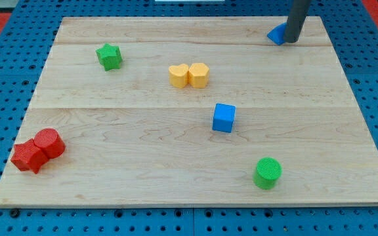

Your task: Move the blue cube to right side of the yellow hexagon

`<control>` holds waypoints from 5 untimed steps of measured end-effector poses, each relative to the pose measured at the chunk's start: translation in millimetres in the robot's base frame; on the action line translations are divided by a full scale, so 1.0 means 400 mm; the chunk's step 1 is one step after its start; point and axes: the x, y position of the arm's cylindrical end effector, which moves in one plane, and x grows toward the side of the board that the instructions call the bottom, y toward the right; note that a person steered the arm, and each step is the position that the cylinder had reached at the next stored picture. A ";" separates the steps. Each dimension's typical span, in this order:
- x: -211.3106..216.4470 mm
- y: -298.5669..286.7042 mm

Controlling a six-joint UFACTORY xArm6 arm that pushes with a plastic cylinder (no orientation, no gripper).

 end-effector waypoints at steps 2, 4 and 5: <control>0.585 -0.060; 0.579 -0.420; 0.485 -0.358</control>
